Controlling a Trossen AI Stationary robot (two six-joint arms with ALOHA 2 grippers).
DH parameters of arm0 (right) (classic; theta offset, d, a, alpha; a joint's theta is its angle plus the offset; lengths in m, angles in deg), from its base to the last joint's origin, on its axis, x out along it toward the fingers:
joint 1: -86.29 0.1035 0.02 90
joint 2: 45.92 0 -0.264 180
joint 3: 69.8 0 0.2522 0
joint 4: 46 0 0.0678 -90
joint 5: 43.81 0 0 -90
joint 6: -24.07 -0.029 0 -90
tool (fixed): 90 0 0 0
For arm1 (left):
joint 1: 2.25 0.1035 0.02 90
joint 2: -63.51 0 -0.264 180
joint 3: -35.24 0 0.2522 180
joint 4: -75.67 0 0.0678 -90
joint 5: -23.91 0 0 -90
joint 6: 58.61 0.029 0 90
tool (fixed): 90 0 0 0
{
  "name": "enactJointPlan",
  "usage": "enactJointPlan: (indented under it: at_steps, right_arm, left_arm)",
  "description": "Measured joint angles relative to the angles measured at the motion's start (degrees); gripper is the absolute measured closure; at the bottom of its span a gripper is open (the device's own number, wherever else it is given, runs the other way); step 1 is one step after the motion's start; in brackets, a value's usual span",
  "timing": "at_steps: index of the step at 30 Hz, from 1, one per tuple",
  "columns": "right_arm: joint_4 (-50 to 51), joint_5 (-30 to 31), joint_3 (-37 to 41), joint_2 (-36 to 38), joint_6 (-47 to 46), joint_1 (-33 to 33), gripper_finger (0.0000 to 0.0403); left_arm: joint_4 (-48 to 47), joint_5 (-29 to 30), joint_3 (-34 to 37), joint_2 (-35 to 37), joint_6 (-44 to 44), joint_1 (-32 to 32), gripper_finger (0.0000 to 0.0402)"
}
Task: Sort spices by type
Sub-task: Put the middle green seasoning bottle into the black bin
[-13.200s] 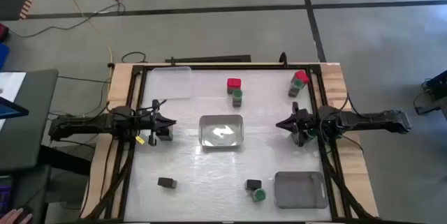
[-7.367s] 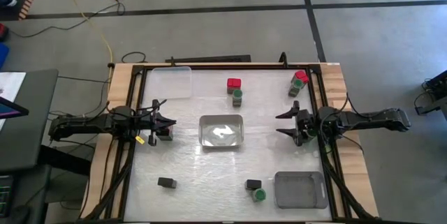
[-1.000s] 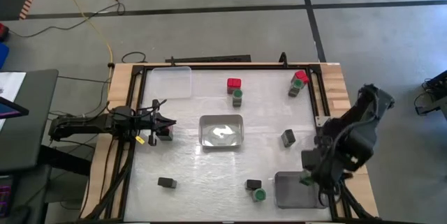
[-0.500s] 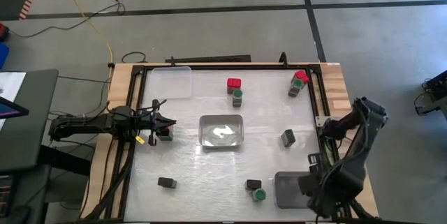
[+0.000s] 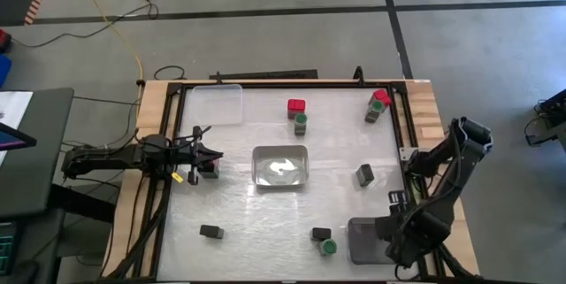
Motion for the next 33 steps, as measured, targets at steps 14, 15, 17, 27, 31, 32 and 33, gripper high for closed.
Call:
enactJointPlan:
  at_steps: [14,15,17,27,31,32,33]
  right_arm:
    - [-4.2,-1.5,1.9,-3.6,4.0,-0.8,0.018]
    - [-4.2,-1.5,1.9,-3.8,4.2,-0.9,0.018]
    - [-4.3,-1.7,1.9,-4.0,4.3,-1.1,0.018]
    - [-4.5,-1.7,1.9,-4.0,6.4,-2.7,0.0168]
    - [-4.4,-1.7,1.9,-4.0,6.7,-3.5,0.0164]
    - [-4.4,-1.7,1.9,-4.0,6.9,-3.6,0.0164]
    - [-4.3,-1.7,1.9,-4.0,7.4,-3.8,0.0164]
  left_arm:
    - [0.0,0.0,0.0,0.0,0.0,0.0,0.0401]
    - [0.0,0.0,0.0,0.0,0.0,0.0,0.0401]
    - [0.0,0.0,0.0,0.0,0.0,0.0,0.0401]
    - [0.0,0.0,0.0,0.0,0.0,0.0,0.0401]
    - [0.0,0.0,0.0,0.0,0.0,0.0,0.0401]
    - [0.0,0.0,0.0,0.0,0.0,0.0,0.0401]
    - [0.0,0.0,0.0,0.0,0.0,0.0,0.0401]
